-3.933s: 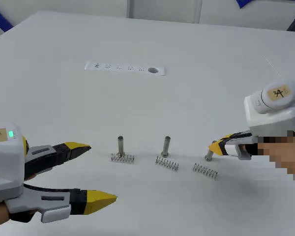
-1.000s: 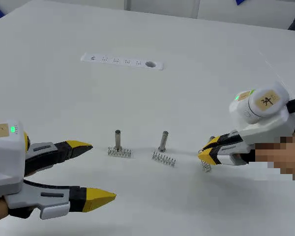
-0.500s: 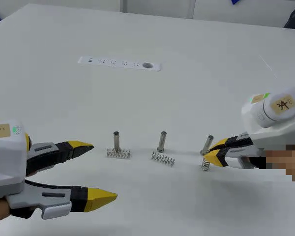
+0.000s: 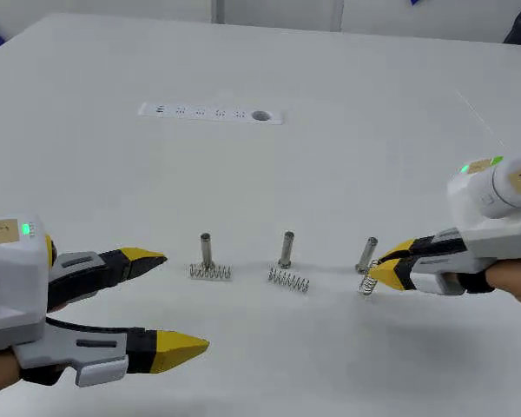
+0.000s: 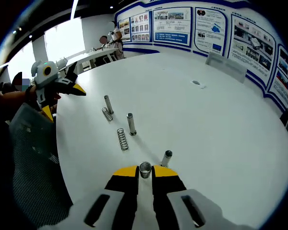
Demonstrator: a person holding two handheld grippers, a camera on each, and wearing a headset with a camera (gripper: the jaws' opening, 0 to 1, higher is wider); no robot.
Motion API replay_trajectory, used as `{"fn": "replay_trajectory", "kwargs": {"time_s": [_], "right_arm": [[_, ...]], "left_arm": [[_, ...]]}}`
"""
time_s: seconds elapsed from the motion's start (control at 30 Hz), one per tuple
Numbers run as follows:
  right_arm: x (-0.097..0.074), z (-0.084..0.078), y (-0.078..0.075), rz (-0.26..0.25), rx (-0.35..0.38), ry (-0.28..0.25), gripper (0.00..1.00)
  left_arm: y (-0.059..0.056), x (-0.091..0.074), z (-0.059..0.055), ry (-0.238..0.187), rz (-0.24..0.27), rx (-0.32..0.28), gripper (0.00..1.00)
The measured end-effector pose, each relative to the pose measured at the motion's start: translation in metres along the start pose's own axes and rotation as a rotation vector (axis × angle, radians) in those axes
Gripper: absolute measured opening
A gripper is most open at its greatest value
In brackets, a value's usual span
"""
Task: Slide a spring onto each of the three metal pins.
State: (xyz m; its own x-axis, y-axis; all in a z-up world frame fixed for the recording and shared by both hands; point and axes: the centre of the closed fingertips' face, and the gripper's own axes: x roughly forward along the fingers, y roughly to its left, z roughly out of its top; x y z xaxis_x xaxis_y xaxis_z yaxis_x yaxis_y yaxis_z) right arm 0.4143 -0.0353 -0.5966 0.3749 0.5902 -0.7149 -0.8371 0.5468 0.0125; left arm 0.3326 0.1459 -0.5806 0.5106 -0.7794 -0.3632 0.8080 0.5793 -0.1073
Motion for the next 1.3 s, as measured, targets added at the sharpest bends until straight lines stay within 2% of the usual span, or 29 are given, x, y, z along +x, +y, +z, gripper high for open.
{"fn": "replay_trajectory", "kwargs": {"time_s": [0.3,0.5,0.87,1.3], "right_arm": [[-0.021,0.033,-0.007,-0.025,-0.035,-0.053,0.12],[-0.025,0.048,-0.017,-0.052,-0.051,-0.068,0.12],[-0.016,0.044,-0.026,-0.067,-0.040,-0.033,0.12],[-0.009,0.038,-0.032,-0.067,-0.030,-0.011,0.12]], "left_arm": [[0.002,-0.001,0.000,-0.009,0.006,-0.005,0.72],[0.002,-0.002,-0.002,-0.016,0.008,-0.010,0.72],[0.004,-0.003,-0.009,-0.023,0.011,-0.029,0.72],[0.006,-0.003,-0.009,-0.022,0.010,-0.034,0.72]]}}
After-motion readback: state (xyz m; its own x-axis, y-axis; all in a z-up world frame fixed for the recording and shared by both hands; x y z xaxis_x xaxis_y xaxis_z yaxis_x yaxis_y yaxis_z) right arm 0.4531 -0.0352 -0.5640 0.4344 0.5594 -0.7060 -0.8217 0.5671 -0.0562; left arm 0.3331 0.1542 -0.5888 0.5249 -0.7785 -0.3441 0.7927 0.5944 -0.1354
